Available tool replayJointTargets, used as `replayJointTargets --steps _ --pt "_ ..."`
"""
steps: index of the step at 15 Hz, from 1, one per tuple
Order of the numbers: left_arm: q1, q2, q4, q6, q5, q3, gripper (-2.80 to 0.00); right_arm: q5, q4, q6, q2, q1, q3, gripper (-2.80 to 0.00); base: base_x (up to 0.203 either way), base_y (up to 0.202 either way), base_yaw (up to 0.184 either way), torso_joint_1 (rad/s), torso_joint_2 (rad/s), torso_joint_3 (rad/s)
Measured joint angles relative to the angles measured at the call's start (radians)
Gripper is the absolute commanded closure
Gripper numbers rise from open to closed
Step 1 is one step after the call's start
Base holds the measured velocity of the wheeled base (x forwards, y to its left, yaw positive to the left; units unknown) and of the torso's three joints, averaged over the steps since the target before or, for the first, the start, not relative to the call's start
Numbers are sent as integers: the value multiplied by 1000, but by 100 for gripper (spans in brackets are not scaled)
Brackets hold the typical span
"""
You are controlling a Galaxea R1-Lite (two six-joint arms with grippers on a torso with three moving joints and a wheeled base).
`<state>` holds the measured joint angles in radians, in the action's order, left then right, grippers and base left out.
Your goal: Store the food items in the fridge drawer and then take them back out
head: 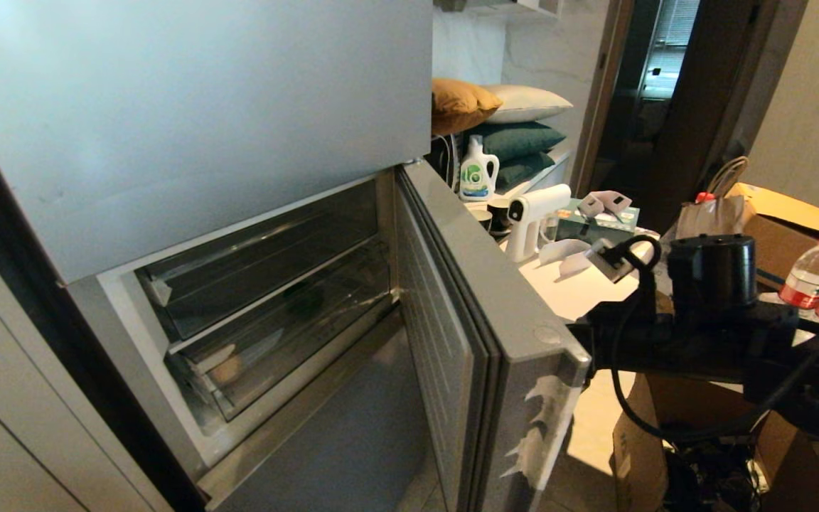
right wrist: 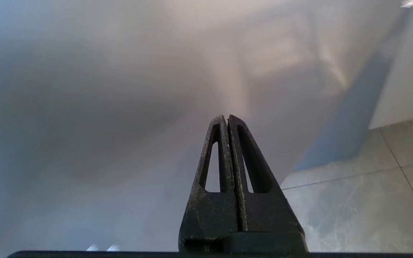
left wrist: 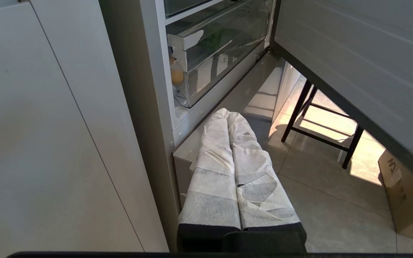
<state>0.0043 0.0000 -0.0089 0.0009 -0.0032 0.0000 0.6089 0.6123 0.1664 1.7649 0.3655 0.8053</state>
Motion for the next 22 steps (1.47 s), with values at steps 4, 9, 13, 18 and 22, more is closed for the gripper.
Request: replayJointTargets --steps 4,9,13,18,22 --pt "0 0 0 0 0 0 0 -92 2 0 113 118 166 0 0 0 0 0 0 0" --pt "0 0 0 0 0 0 0 -211 1 0 362 226 534 0 0 0 0 0 0 0" --pt "0 0 0 0 0 0 0 -298 9 0 487 279 693 0 0 0 0 0 0 0" --pt "0 0 0 0 0 0 0 -327 9 5 533 281 792 0 0 0 0 0 0 0" --pt "0 0 0 0 0 0 0 -329 4 57 613 284 968 0 0 0 0 0 0 0"
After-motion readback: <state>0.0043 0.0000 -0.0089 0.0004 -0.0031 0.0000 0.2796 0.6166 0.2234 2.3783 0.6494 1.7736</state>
